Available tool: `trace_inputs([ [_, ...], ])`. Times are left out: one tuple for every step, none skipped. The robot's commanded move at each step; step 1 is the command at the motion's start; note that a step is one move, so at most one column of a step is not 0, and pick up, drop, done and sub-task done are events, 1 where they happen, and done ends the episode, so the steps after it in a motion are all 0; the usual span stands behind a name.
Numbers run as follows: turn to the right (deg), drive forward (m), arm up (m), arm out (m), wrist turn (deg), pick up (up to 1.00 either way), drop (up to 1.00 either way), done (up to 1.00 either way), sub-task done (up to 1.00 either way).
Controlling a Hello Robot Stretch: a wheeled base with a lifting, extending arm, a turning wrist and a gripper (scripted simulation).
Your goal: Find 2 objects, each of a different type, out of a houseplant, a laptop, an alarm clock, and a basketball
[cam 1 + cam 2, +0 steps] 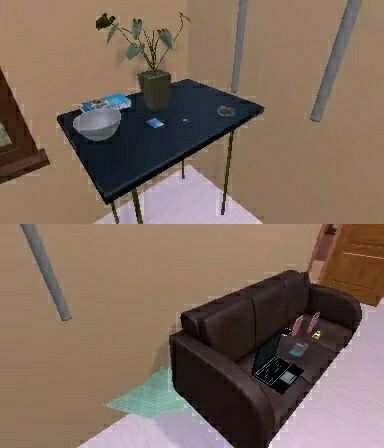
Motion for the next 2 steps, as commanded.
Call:
trace_inputs([
  [-9.0, 0.0, 0.0, 0.0, 0.0, 0.0, 0.0, 0.0, 0.0],
  [0.0, 0.0, 0.0, 0.0, 0.0, 0.0, 0.0, 1.0, 0.0],
])
